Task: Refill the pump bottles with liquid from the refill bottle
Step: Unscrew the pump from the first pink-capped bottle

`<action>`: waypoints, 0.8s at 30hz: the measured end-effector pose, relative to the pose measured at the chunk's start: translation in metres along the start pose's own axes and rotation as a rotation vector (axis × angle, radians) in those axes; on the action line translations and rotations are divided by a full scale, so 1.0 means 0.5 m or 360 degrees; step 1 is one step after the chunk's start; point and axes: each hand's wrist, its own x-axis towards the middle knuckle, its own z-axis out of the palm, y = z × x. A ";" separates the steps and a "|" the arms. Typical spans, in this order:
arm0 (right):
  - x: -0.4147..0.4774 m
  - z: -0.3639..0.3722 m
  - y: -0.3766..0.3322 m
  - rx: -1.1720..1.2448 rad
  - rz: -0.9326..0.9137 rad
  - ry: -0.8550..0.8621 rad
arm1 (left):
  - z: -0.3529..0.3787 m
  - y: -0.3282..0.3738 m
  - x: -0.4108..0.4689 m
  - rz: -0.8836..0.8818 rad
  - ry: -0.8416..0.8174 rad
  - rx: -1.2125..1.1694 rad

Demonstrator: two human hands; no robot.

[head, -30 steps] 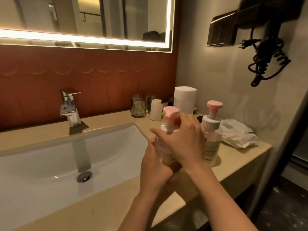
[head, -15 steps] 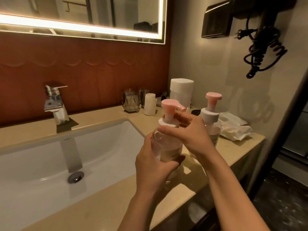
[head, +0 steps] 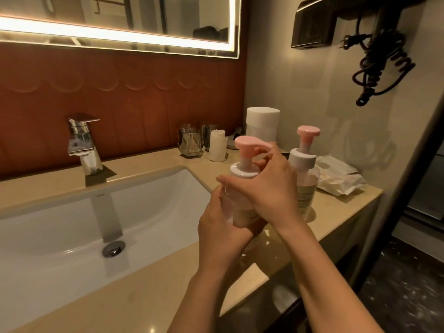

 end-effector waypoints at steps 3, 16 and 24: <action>0.008 -0.018 0.014 0.0255 0.0031 -0.0223 | -0.002 -0.007 0.002 0.0062 -0.0010 0.0070; 0.014 -0.049 0.014 0.0217 0.0095 -0.0461 | 0.011 0.000 0.010 0.0025 -0.0071 0.0083; -0.001 0.006 0.031 0.0061 0.0038 0.0231 | 0.009 0.003 0.014 0.0016 -0.0066 0.0075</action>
